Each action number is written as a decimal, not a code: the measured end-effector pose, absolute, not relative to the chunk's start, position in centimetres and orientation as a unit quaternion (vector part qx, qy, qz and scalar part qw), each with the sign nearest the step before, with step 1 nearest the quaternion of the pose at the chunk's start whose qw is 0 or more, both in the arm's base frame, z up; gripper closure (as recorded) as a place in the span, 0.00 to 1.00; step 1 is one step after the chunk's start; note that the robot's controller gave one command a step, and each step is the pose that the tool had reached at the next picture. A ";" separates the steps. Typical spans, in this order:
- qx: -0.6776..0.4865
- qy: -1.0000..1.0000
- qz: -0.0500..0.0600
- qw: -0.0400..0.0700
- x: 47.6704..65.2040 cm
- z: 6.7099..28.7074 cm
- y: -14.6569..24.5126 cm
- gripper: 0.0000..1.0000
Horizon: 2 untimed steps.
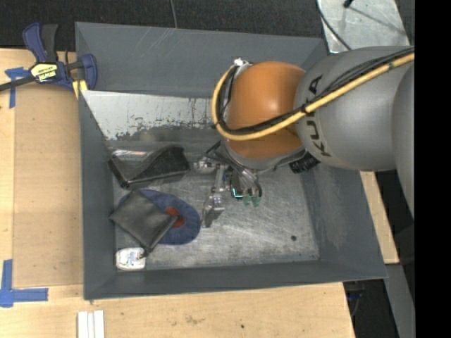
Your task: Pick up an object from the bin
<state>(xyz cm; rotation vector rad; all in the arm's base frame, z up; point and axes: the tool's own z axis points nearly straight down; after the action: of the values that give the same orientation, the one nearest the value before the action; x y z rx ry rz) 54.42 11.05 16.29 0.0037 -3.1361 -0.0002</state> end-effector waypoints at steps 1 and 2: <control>0.008 -1.000 0.001 -0.002 53.0 7.2 16.5 0.00; 0.006 -1.000 -0.001 -0.004 53.1 7.6 16.5 1.00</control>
Offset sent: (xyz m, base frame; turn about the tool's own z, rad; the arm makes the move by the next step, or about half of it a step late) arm -0.0165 0.0548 -0.0929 -0.0104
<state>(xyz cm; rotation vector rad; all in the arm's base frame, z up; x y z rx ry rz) 53.13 16.52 7.57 0.0192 -3.1489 -0.0028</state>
